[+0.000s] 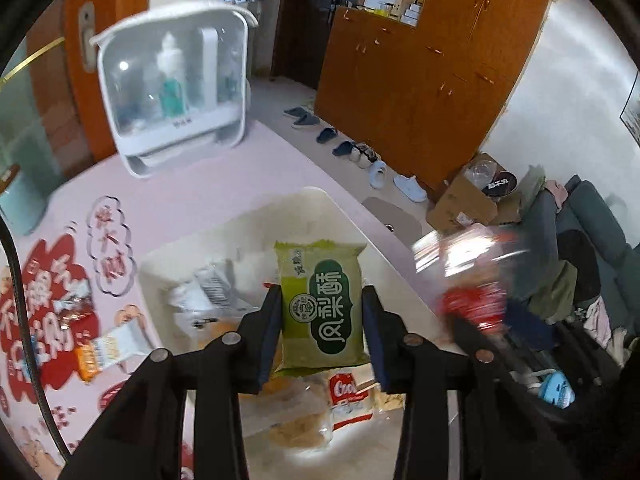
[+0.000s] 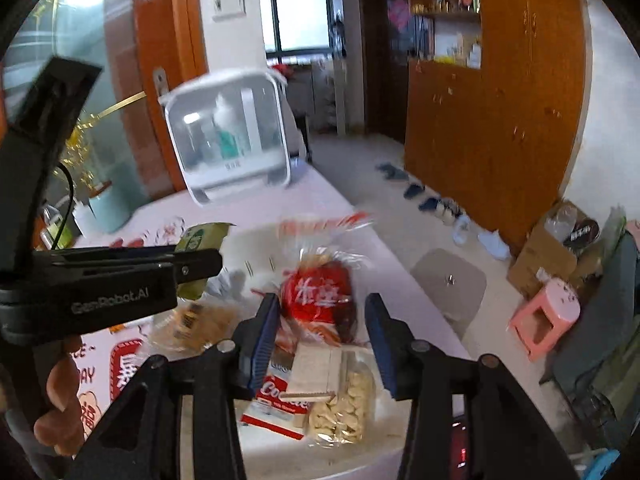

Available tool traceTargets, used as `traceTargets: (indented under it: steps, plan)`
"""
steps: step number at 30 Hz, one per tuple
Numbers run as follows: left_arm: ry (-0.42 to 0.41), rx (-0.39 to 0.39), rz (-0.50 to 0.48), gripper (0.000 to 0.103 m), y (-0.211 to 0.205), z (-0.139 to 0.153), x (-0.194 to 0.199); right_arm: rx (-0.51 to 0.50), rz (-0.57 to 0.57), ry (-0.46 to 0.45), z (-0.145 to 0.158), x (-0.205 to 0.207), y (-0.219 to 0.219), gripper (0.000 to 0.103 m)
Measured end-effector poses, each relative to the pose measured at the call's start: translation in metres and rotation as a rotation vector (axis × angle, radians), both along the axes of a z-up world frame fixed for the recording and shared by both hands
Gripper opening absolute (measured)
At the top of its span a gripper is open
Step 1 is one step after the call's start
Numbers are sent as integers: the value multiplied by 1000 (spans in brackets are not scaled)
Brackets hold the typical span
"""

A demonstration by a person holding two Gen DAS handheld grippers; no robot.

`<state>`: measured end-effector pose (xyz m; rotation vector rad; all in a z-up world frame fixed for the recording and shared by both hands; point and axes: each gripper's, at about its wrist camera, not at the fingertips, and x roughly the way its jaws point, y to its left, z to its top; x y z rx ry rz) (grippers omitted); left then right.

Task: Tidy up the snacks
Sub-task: 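Carry the green pack and red bread bag into the white tray and open both tools, then move both tools back over the remaining snacks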

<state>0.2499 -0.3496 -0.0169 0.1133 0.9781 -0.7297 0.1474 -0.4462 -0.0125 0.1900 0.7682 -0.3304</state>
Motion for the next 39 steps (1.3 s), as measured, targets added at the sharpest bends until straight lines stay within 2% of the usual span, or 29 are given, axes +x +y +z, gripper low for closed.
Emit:
traceTargets:
  steps: [1,3,5,10,15,23,26,31,39]
  plan:
    - [2,-3,1,66,-3,-5,0,8,4,9,-5,2,0,46]
    - [-4,-5,11,84,-5,-10,-1,16,12,19,-13,4,1,47]
    - [-5,-27,3,85,-2,-13,-4,2,17,37,-18,7,7,50]
    - [6,-27,13,85,23,-17,-4,-28,44,53,-20,0,23,52]
    - [-15,15,59,85,68,-16,-1,-29,82,49,-11,0,42,52]
    - [-60,128,238,85,189,-6,19,-31,180,16,21,8,91,56]
    - [-56,139,326,85,241,2,29,-29,215,-5,34,14,107,60]
    - [-39,152,460,85,320,17,40,-67,282,-38,64,30,145,60]
    - [-100,227,590,85,393,51,46,4,350,-66,111,87,186,64]
